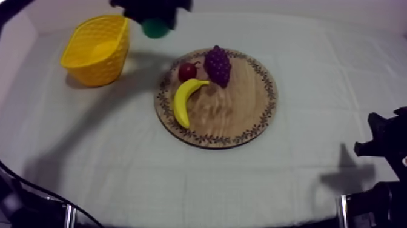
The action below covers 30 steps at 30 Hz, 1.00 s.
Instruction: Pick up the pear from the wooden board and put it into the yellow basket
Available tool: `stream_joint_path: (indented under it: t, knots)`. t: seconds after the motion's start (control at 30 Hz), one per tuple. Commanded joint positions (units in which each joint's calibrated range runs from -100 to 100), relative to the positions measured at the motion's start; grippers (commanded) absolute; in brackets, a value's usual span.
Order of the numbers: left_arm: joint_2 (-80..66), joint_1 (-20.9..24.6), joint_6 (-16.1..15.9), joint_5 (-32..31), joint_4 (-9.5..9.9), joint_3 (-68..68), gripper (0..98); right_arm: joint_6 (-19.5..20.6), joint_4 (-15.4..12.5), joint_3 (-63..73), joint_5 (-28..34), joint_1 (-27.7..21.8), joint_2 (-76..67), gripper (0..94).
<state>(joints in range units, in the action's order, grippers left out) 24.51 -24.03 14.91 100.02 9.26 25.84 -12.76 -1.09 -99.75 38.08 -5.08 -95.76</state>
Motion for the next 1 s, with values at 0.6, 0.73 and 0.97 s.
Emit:
stream_joint_path:
  t: [0.6,0.73,0.97]
  knots:
    - [12.38,16.66,-3.34,-0.18,3.22,5.2,43.4,-0.01,-0.01,-0.03,-0.01,0.02,0.01,0.3]
    - [17.63,17.76,-3.47,-1.12,2.38,7.58,43.1,-0.01,-0.01,-0.03,-0.01,0.02,0.01,0.3]
    - [24.24,18.83,-3.74,-6.68,0.04,7.96,46.9,-0.01,-0.01,-0.03,-0.01,0.02,0.01,0.3]
